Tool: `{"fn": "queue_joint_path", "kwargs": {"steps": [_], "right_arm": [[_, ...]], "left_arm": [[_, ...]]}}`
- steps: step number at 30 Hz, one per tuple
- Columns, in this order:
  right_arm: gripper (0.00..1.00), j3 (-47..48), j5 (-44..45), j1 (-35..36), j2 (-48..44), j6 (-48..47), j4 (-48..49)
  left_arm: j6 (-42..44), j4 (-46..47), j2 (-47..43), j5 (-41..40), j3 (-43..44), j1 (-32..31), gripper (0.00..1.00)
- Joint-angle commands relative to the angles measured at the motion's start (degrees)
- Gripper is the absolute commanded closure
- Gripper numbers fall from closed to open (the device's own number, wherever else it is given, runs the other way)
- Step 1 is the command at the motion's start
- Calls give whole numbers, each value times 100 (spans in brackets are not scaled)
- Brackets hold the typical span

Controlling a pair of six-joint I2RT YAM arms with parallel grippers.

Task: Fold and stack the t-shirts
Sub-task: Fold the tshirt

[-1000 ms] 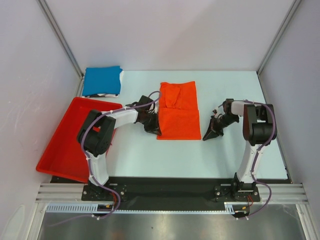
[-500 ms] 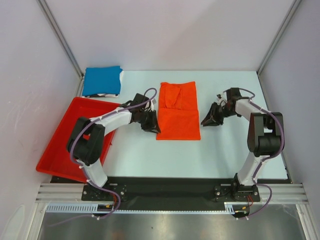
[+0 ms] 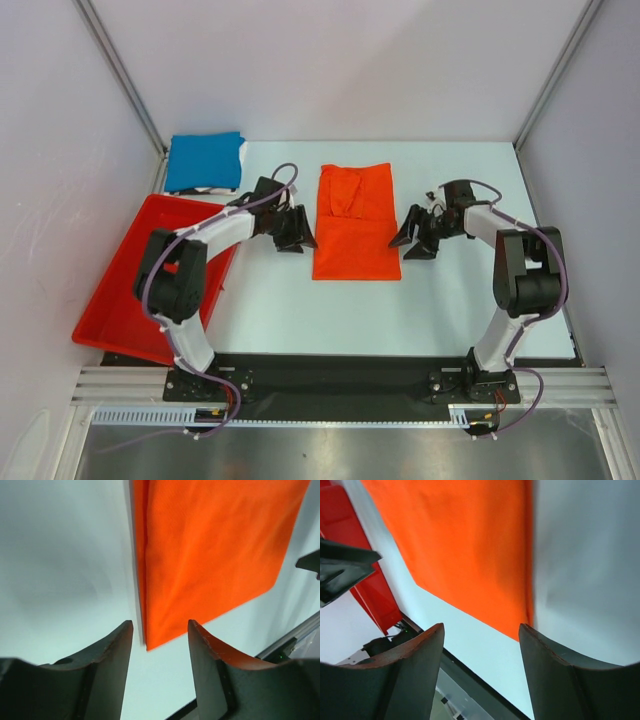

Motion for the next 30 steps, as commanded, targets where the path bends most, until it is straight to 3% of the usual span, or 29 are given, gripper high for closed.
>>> {"fn": "queue_joint_path", "kwargs": {"steps": [1,6,10,13,30], "right_arm": [[32,-435,35,-95,-475,-266,-190],[35,-1086,35,-78,-703,233,424],[53,-1561,-1,-43,-879,770,917],[57,-1842,122,-25,-1029,981,1093],[54,-2405,439,-78,-985,1553,1744]], "left_arm": [[-10,-299,-759,-371,-520,-131,45],[-694,-220,-901,-503,-1075,-324,51],[-1214,-9,-848,-520,-1454,-430,62],[-1548,61,-725,-494,-1594,-448,64],[-2524,694,-339,-398,-1937,-465,52]]}}
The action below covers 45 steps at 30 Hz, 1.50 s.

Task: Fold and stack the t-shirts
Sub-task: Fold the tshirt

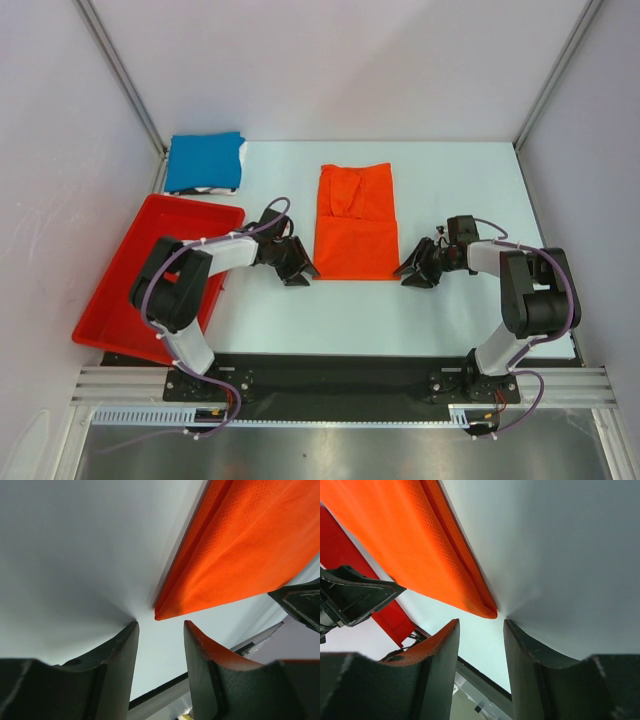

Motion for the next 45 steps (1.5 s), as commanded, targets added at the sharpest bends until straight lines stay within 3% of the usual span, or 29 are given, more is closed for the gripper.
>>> {"fn": "queue_joint_path", "kwargs": {"steps": [1,13,22,27,34,38,45], "right_arm": [[54,-8,131,-28,14,96,229],[55,1,262,-10,-65,52,142],[48,-113,526,25,-66,87,54],[50,-157,649,16,5,262,62],[50,-192,509,69,198,587,343],[50,-253,456,95,225,719,466],[51,-262,482,95,242,711,431]], "left_arm": [[-288,120,346,-218,-182,-30,52],[-745,-363,671,-359,-103,-13,60],[-895,-417,575,-605,-226,110,58],[-825,-408,662,-587,-209,207,59],[-737,-381,715,-675,-165,269,67],[-719,-399,689,-702,-165,312,59],[-728,-390,724,-685,-139,339,60]]}}
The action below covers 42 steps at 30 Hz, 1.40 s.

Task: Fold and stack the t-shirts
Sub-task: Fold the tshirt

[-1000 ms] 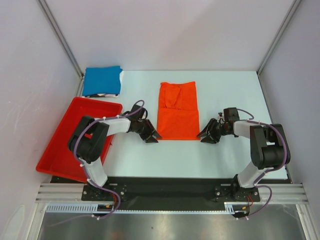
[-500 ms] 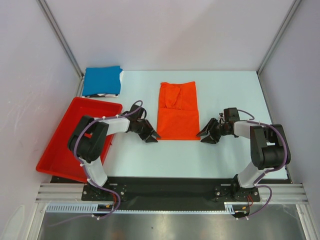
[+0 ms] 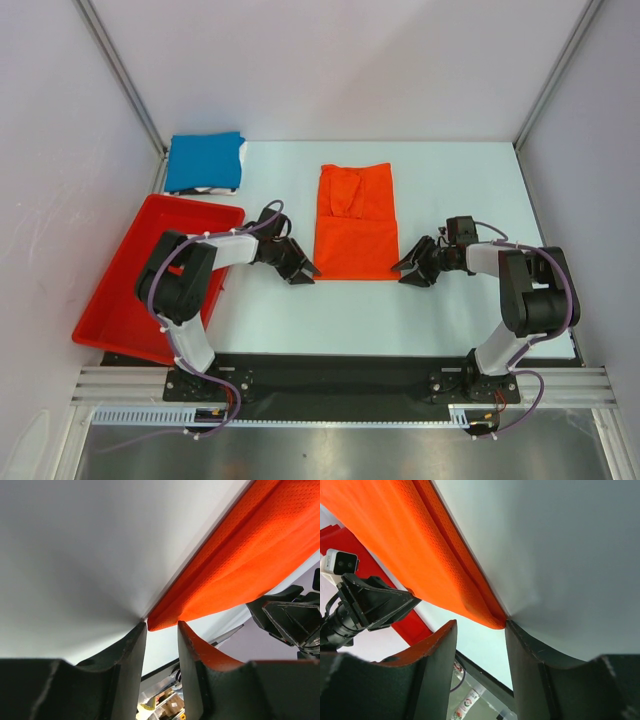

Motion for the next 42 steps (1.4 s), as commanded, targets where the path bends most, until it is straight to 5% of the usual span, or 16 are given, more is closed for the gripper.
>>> {"fn": "queue_joint_path", "kwargs": {"steps": [1,20,28,34,42], "right_arm": [[51,-168,443,45,198,-35,-12],[50,-423,663,89,146,115,-47],[45,-739,900,89,-450,755,-170],[43,-1538,1102,203,-645,2159,1004],[46,-1627,1357,98,-328,2400,1333]], "left_arm": [[288,-552,433,-1115,-193,116,61],[684,-640,636,-1168,238,177,100],[798,-666,618,-1115,334,177,100],[851,-666,574,-1053,370,177,100],[956,-675,504,-1000,265,177,100]]}}
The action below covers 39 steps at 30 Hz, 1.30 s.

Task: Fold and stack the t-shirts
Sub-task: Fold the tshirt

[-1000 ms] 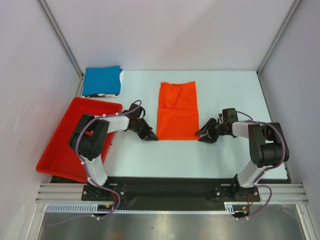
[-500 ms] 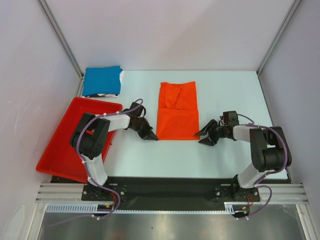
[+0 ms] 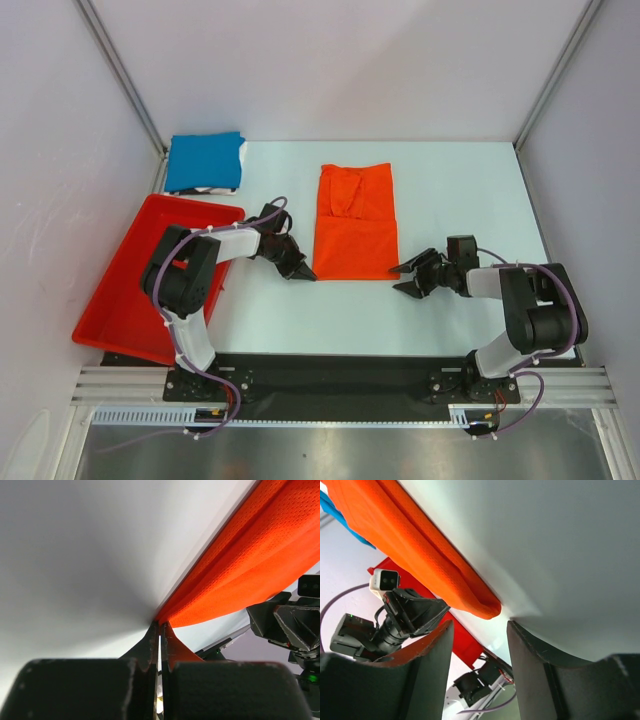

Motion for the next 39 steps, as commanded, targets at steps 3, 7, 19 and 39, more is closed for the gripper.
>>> {"fn": "queue_joint_path", "kwargs": {"steps": [3,7,19,39], "right_arm": [[49,-307,1224,-49,307,22,-342],[49,-272,1303,-48,334,-13,-377],[50,-158,1479,-181,492,-188,-403],[100,537,1743,891,-526,-2403,-2363]], "left_arm": [[364,-190,163,-1066,-197,97,100],[425,-207,163,-1048,-162,97,100],[531,-242,154,-1004,-109,97,100],[1112,-462,-1523,-2041,-1022,-377,100]]}}
